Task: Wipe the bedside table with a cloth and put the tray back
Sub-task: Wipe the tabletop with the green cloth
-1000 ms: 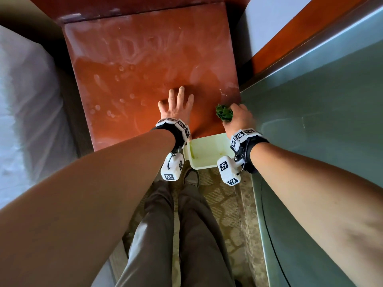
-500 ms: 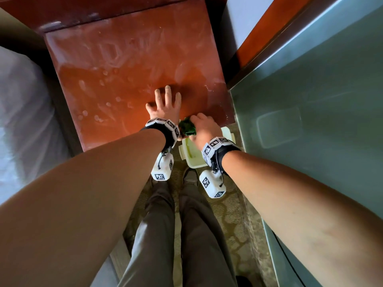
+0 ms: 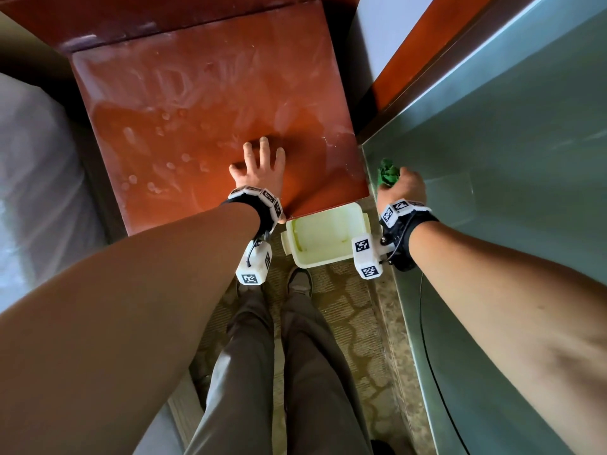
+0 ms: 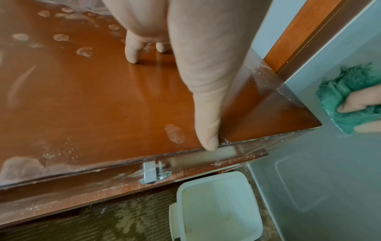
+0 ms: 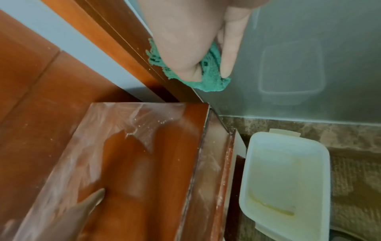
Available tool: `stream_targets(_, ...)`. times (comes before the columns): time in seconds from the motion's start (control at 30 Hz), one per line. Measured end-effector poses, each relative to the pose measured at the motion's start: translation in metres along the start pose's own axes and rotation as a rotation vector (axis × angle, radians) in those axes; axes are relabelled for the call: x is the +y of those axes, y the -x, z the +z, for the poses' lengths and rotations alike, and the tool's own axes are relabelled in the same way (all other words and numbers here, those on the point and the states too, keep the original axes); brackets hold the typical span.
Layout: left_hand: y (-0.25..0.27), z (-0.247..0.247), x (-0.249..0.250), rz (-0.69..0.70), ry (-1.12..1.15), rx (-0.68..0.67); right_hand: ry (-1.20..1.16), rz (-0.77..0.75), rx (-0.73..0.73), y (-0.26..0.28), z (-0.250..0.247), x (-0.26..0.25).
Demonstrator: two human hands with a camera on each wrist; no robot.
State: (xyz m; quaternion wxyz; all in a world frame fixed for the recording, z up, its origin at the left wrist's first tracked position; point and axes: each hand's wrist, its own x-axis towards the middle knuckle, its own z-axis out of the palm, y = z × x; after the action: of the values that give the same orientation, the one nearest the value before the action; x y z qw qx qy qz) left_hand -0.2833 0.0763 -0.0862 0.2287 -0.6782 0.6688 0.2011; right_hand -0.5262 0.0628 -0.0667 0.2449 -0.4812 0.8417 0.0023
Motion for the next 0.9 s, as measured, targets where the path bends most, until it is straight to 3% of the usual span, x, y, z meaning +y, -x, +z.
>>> stream_targets(0.1, 0.0, -0.005, -0.002, 0.001, 0.062, 0.012, -0.084, -0.028, -0.01, 0.0, -0.002, -0.008)
stream_targets(0.3, -0.009, -0.014, 0.002, -0.007, 0.129, -0.005, 0.029, -0.606, -0.143, 0.025, 0.021, -0.033)
stream_targets(0.43, -0.014, -0.018, 0.007, -0.037, 0.105, -0.071, 0.155, -0.776, -0.183, 0.045, 0.046, -0.046)
stream_targets(0.6, -0.015, -0.019, 0.007, -0.047, 0.077, -0.083, 0.156, -0.714, -0.125, 0.04, 0.052, -0.048)
stream_targets(0.77, -0.016, -0.019, 0.008, -0.036, 0.074, -0.092, 0.102, -0.486, -0.054, 0.009, 0.028, -0.038)
stream_targets(0.9, -0.017, -0.019, 0.009, -0.042, 0.081, -0.091, 0.192, -0.483, -0.097, -0.008, 0.015, -0.036)
